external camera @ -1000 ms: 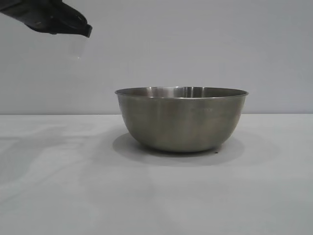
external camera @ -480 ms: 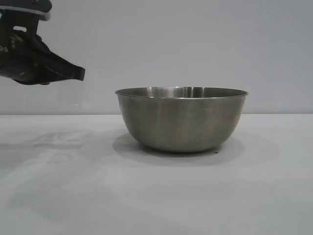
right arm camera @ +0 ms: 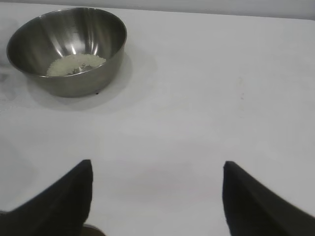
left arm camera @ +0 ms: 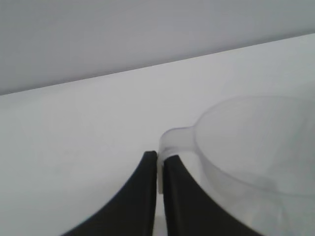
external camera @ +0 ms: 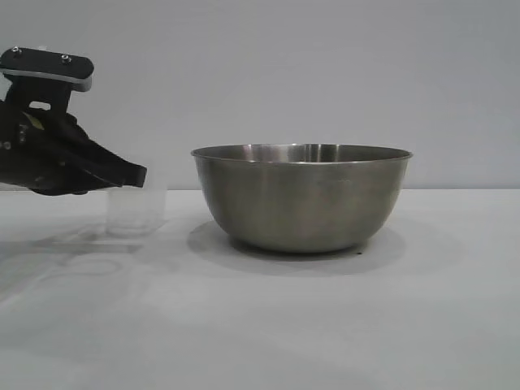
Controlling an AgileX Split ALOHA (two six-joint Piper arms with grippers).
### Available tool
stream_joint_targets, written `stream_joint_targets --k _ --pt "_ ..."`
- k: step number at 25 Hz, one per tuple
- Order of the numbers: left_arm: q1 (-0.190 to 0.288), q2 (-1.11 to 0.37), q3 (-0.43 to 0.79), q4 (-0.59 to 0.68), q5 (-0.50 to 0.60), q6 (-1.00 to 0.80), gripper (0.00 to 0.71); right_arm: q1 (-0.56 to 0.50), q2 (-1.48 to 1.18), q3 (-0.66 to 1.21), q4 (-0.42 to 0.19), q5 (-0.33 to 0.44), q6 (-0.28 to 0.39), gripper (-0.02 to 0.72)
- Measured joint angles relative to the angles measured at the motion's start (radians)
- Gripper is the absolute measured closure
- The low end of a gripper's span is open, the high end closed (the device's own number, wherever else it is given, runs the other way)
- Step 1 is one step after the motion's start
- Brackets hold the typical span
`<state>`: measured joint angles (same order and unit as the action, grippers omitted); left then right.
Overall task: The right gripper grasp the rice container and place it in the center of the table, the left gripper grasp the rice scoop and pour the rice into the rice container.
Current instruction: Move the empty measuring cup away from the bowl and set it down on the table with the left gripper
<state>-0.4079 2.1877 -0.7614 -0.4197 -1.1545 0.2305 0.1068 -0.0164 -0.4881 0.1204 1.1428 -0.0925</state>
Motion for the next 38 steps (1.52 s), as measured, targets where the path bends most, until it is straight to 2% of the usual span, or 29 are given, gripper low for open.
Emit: stream_joint_targets --k 2,3,4,5,9,14,20,35,38 --pt "0.000 0.006 0.000 -0.009 -0.002 0.000 0.710 0.000 0.000 0.000 0.000 0.000 0.000 0.223" --pt "0.000 0.009 0.000 -0.010 0.000 0.000 0.662 0.000 0.000 0.000 0.000 0.000 0.000 0.223" --pt "0.000 0.010 0.000 -0.013 -0.001 0.000 0.662 0.000 0.000 0.000 0.000 0.000 0.000 0.223" --pt "0.000 0.010 0.000 -0.013 0.001 0.000 0.596 0.000 0.000 0.000 0.000 0.000 0.000 0.223" --pt "0.000 0.010 0.000 -0.013 0.001 0.000 0.466 0.000 0.000 0.000 0.000 0.000 0.000 0.223" --pt "0.000 0.010 0.010 -0.013 0.001 0.000 0.481 0.000 0.000 0.000 0.000 0.000 0.000 0.223" --pt "0.000 -0.046 0.110 -0.003 0.001 0.000 0.481 0.000 0.000 0.000 0.000 0.000 0.000 0.223" --pt "0.000 -0.367 0.426 0.099 0.001 0.002 0.481 0.000 0.000 0.000 0.000 0.000 0.000 0.223" --pt "0.000 -0.438 0.474 0.099 0.057 -0.003 0.481 0.000 0.000 0.000 0.000 0.000 0.000 0.223"
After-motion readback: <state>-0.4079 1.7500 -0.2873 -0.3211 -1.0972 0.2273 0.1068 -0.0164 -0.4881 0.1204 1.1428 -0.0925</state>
